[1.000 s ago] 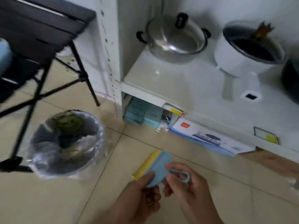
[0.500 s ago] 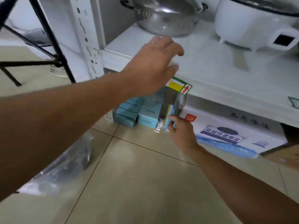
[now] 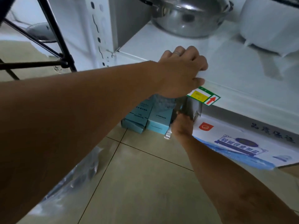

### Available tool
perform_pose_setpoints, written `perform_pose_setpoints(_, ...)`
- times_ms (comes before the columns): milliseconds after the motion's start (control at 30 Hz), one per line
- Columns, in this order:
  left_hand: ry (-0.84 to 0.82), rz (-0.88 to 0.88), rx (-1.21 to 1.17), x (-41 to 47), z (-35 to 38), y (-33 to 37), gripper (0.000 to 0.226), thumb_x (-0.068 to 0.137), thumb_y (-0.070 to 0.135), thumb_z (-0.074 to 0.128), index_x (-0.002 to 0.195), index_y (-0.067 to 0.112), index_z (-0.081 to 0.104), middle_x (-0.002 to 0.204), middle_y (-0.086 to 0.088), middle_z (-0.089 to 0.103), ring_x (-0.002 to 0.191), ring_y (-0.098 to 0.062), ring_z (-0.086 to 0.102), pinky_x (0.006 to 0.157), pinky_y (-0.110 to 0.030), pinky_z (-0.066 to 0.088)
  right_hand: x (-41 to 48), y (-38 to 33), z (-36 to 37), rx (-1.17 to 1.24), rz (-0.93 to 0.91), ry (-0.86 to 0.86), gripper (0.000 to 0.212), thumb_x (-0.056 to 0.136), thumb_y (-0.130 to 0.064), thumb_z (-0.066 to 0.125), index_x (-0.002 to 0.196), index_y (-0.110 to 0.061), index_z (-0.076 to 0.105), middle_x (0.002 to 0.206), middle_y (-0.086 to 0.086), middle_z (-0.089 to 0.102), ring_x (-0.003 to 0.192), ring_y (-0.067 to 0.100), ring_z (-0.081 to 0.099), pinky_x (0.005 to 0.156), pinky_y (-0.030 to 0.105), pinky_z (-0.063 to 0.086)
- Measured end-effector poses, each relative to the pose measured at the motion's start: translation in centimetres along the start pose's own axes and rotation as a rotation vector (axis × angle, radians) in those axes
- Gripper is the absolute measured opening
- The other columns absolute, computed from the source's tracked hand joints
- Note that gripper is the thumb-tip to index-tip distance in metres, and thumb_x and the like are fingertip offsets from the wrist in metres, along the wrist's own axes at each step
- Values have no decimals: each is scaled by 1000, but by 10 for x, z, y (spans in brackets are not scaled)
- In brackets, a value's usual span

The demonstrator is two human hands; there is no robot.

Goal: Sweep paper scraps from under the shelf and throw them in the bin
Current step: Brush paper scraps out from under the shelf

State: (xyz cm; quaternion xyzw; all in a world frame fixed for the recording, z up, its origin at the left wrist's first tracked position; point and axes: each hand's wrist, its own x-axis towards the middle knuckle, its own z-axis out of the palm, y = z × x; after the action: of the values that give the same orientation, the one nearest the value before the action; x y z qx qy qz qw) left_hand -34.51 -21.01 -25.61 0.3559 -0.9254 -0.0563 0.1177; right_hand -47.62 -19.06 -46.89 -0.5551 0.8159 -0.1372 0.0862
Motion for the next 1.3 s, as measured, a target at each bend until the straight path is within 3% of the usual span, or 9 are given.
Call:
perform_pose_setpoints(100, 6, 13, -9, 2, 2, -4, 47, 98, 44, 36, 141, 27, 37, 141, -1, 34, 129, -25, 31, 104, -40, 23, -19, 13, -8, -47, -46, -118, 23, 93, -10, 55, 114, -10, 64, 116, 17, 71, 107, 36, 67, 87, 42, 56)
perform_pose_setpoints(233, 9, 51, -10, 4, 4, -6, 46, 97, 45, 35, 138, 25, 37, 139, 0, 34, 127, -25, 30, 103, -40, 24, -33, 25, -38, 44, -43, 77, 25, 95, -8, 51, 116, -10, 64, 100, 22, 74, 87, 37, 71, 74, 35, 56)
perform_pose_setpoints(333, 29, 51, 0, 4, 4, -5, 44, 98, 44, 36, 137, 24, 38, 139, -1, 35, 127, -26, 31, 100, -37, 23, -22, 13, -31, 100, 24, 161, 33, 96, -8, 48, 127, -11, 59, 106, 24, 72, 93, 38, 70, 76, 36, 55)
perform_pose_setpoints(533, 48, 58, -5, 2, 5, -6, 43, 98, 42, 36, 137, 24, 40, 138, -1, 37, 125, -26, 32, 95, -35, 23, -13, -14, 3, 212, 174, 74, 39, 96, -10, 51, 135, -17, 53, 125, 20, 66, 112, 41, 64, 86, 46, 56)
perform_pose_setpoints(767, 129, 59, 72, 2, 12, -4, 44, 98, 42, 37, 136, 21, 41, 139, -4, 38, 125, -30, 35, 97, -39, 28, -30, 23, -3, 82, -14, 20, 28, 92, -13, 56, 119, -15, 63, 102, 19, 75, 96, 38, 70, 84, 46, 58)
perform_pose_setpoints(900, 103, 55, 56, 3, 8, -1, 43, 98, 40, 35, 136, 21, 41, 138, -3, 37, 124, -29, 34, 95, -38, 26, -28, 25, -14, 53, -156, 106, 39, 93, -5, 54, 131, -12, 54, 95, 23, 73, 87, 38, 71, 73, 43, 57)
perform_pose_setpoints(1000, 82, 48, 59, 1, 7, -3, 43, 98, 41, 35, 136, 22, 41, 137, -3, 37, 122, -28, 34, 94, -37, 25, -17, 17, -6, -71, -145, 32, 44, 94, -6, 54, 136, -15, 48, 105, 21, 71, 94, 39, 70, 78, 45, 57)
perform_pose_setpoints(1133, 72, 47, 50, 1, 8, -3, 43, 98, 42, 35, 136, 23, 41, 138, -3, 38, 123, -28, 34, 94, -36, 25, -34, 29, -11, -78, -75, -111, 25, 95, -16, 56, 119, -11, 58, 103, 19, 74, 94, 35, 71, 81, 41, 59)
perform_pose_setpoints(1300, 118, 50, 70, 2, 9, -3, 44, 98, 42, 35, 136, 21, 41, 139, -4, 38, 125, -30, 35, 96, -39, 28, -42, 37, -27, -23, -213, 49, 34, 94, -9, 50, 128, -9, 55, 90, 21, 76, 83, 38, 72, 72, 41, 57)
